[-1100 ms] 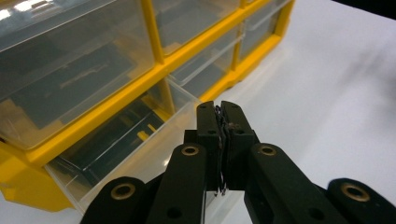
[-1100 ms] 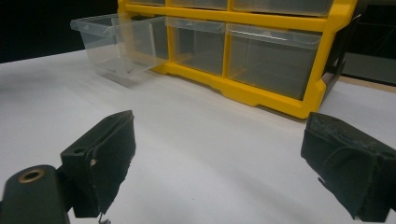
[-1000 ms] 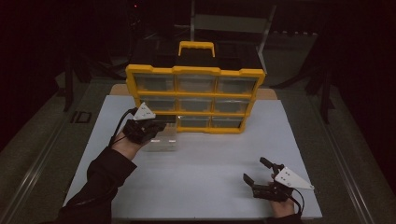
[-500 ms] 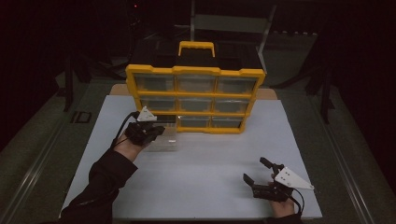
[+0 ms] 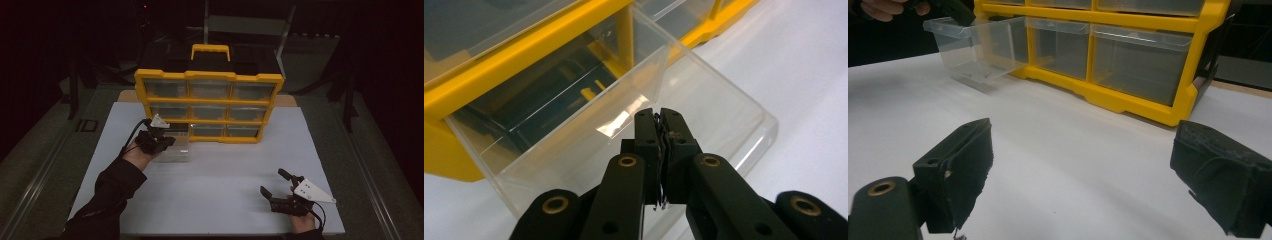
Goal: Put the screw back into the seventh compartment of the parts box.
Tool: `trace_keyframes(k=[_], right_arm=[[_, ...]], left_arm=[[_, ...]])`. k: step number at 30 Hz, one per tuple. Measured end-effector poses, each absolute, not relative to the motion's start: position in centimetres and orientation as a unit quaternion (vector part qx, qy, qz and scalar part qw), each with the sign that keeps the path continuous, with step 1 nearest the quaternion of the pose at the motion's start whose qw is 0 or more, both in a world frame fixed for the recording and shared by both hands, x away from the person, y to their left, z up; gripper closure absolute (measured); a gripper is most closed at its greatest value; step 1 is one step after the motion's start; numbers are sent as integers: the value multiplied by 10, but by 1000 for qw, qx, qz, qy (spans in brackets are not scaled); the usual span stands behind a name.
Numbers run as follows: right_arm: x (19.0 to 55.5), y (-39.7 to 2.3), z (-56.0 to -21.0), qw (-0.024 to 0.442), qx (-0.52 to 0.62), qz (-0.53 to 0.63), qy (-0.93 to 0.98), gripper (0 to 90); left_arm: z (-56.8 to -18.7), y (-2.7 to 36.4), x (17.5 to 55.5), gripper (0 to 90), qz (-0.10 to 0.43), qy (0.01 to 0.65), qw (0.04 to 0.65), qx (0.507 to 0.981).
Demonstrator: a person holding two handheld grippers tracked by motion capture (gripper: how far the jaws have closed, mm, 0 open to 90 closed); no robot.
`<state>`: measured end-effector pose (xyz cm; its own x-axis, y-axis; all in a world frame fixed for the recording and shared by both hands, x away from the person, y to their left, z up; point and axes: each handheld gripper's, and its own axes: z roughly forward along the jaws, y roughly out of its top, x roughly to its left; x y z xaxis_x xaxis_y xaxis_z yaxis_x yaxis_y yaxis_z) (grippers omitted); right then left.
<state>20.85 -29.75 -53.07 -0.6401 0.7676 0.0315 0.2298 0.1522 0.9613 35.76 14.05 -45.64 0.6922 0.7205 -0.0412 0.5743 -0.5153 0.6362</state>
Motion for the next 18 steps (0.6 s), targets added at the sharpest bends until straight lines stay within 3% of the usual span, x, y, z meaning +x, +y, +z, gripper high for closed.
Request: trace_keyframes(k=[11,14,18], right_arm=[[208,-298,-531,243,349,550,719,101],[209,-298,-531,244,348,550,719,100],[208,-298,-531,243,349,549,719,100]], left_arm=[[-461,138,363,855,104,373,299,872],[-459,141,362,745,104,377,317,864],[-456,142,360,684,105,376,323,862]])
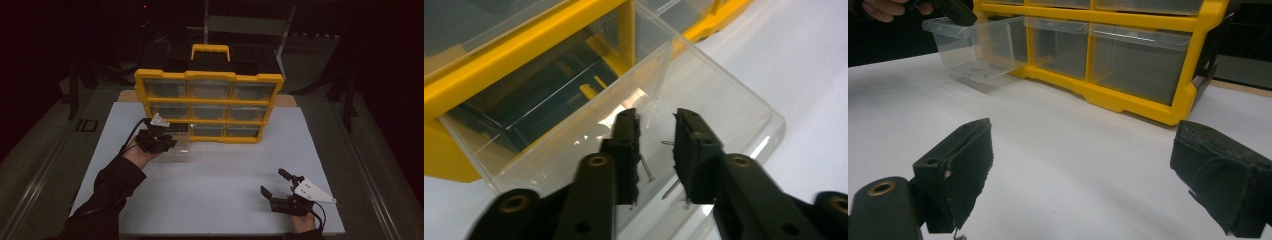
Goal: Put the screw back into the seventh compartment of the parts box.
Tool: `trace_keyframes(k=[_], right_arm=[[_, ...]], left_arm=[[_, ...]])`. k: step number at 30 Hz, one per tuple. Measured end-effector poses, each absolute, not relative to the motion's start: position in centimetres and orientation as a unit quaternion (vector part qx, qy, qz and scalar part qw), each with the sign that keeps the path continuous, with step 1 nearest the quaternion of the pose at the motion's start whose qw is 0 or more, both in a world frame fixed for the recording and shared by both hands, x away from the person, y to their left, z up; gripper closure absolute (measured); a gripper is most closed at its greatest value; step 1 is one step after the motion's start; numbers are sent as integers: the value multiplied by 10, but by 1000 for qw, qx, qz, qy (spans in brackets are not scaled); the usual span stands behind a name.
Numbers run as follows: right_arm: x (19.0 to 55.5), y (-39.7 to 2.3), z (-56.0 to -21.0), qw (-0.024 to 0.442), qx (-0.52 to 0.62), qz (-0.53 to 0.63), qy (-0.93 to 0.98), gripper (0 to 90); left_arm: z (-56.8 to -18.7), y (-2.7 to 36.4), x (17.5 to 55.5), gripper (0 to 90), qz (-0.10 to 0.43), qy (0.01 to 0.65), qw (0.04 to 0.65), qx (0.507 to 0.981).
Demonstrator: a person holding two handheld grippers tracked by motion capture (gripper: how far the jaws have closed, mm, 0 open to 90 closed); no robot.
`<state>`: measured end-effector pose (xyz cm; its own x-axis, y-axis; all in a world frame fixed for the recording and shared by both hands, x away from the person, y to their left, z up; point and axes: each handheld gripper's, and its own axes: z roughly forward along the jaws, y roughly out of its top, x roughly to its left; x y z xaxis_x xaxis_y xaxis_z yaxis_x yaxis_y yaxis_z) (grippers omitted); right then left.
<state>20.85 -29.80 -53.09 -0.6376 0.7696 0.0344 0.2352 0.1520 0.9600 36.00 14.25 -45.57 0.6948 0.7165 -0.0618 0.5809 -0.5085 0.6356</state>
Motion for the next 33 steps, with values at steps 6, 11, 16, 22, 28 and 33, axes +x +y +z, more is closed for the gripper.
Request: trace_keyframes(k=[6,11,16,22,28,33], right_arm=[[209,-298,-531,244,348,550,719,101],[208,-298,-531,243,349,549,719,101],[209,-298,-532,242,351,550,718,100],[210,-299,-532,243,351,551,717,100],[210,-300,-533,242,356,549,716,100],[211,-299,-533,238,354,550,718,101]], left_arm=[[-451,143,356,597,105,374,330,861],[-448,144,350,512,99,374,342,856],[-447,146,345,435,99,379,360,847],[-443,146,339,245,100,381,365,843],[-438,149,331,126,103,379,385,835],[-437,151,325,98,106,381,396,828]])
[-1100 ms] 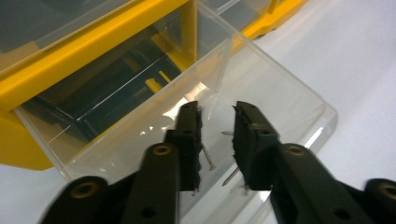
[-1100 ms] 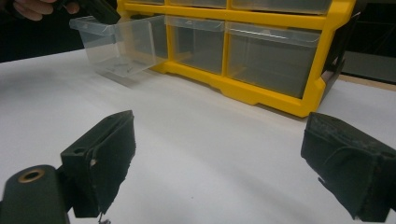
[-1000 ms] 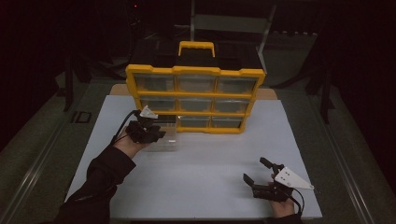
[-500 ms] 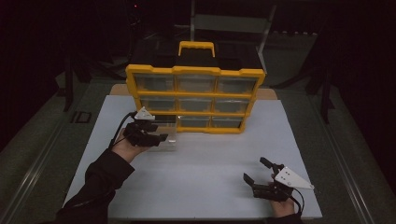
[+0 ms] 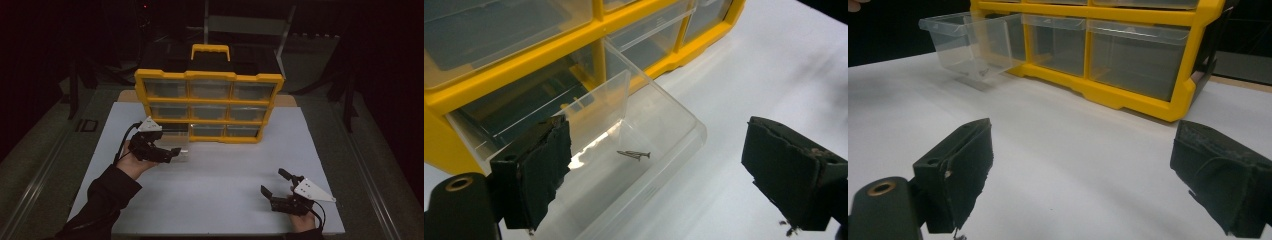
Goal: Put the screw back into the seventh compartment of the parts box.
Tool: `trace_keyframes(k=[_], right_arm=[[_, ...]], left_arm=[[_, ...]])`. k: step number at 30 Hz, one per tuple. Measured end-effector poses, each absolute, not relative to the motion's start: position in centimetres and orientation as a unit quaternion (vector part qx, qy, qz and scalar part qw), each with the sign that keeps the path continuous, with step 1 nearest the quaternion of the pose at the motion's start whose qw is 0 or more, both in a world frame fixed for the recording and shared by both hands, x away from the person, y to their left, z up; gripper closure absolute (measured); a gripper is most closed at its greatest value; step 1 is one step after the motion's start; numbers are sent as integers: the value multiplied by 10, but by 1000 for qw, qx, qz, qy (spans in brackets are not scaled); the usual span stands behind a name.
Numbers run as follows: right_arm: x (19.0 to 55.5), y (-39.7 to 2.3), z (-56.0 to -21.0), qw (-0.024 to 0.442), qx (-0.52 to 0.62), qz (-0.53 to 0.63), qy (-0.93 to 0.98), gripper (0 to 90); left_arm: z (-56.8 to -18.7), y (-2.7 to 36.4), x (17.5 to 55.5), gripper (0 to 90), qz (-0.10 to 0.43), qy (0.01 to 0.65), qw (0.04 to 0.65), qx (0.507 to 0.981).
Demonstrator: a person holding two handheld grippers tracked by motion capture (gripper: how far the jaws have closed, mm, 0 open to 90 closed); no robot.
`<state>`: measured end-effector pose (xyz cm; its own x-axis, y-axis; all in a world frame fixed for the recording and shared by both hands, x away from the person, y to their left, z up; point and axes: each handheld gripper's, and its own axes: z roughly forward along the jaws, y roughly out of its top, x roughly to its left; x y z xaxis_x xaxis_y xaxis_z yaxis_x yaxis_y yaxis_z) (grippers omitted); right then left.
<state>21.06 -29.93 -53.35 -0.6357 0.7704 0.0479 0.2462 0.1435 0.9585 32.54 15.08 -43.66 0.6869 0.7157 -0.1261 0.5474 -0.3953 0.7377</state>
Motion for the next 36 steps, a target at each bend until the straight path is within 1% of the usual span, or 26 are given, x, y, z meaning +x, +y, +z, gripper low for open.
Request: trace_keyframes(k=[2,4,7,9,11,16,21,26,33,36], right_arm=[[210,-299,-533,239,353,550,718,101],[210,-299,-533,239,352,549,719,101],[210,-300,-533,240,353,550,718,101],[210,-300,-533,240,354,550,717,101],[210,-299,-532,240,352,550,718,101],[209,-299,-531,241,350,551,718,101],[209,-300,-531,241,352,551,717,101],[208,-298,-530,245,348,550,719,101],[207,-298,-529,247,349,548,719,101],[207,-298,-529,246,350,549,718,101]], left_arm=[[-437,152,324,78,100,381,405,825],[-436,155,322,14,93,379,416,822],[-436,158,317,12,95,373,432,815],[-436,159,315,7,100,377,428,815],[-438,162,312,0,96,373,436,813],[-441,169,306,0,110,375,447,805],[-448,180,295,0,119,361,457,804],[-452,185,287,0,119,353,466,803],[-459,197,275,0,100,340,489,797],[-461,199,272,0,105,335,487,800]])
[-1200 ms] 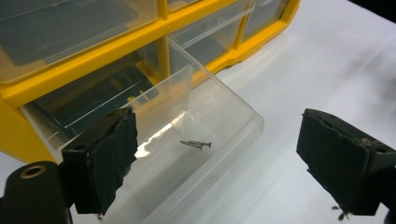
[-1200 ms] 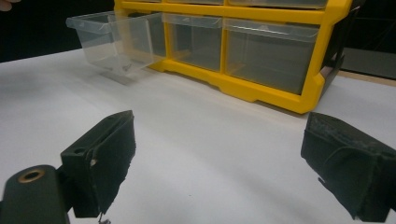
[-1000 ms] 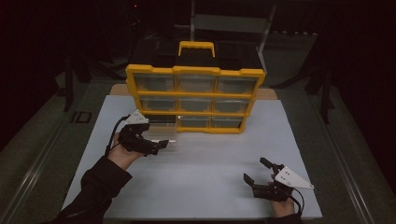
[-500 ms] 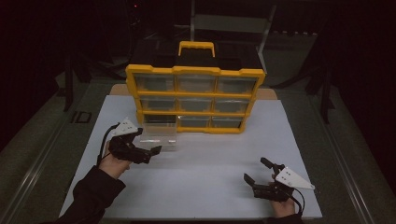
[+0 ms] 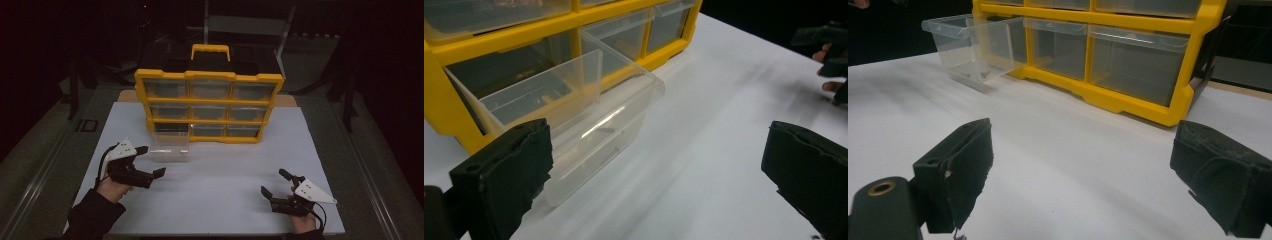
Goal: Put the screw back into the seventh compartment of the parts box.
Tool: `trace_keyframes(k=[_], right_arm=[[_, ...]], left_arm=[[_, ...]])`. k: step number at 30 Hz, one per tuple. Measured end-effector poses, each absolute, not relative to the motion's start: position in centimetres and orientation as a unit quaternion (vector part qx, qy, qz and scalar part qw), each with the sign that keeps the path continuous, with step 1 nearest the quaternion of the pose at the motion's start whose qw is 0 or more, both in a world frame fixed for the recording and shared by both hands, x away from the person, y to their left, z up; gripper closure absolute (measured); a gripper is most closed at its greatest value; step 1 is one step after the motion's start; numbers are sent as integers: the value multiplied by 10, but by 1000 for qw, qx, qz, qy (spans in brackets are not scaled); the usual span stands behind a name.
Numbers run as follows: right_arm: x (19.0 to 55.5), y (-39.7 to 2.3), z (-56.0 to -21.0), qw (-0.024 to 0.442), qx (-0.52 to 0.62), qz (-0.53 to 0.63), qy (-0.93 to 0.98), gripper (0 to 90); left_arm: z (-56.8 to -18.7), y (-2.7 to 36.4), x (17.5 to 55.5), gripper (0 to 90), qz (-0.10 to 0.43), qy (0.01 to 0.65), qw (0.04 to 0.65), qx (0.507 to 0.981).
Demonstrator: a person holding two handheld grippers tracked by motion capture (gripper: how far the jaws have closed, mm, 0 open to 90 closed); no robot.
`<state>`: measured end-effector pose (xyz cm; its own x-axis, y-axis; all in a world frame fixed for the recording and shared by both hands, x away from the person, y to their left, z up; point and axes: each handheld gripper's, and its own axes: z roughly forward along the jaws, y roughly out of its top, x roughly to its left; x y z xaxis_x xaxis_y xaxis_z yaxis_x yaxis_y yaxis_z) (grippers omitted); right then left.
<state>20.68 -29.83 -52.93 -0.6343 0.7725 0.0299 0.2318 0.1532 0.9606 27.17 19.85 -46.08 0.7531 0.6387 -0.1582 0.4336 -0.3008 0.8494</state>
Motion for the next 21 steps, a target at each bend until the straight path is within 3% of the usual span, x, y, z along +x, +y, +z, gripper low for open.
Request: trace_keyframes(k=[21], right_arm=[[206,-299,-529,249,349,548,719,101]], left_arm=[[-492,214,246,0,105,310,516,792]])
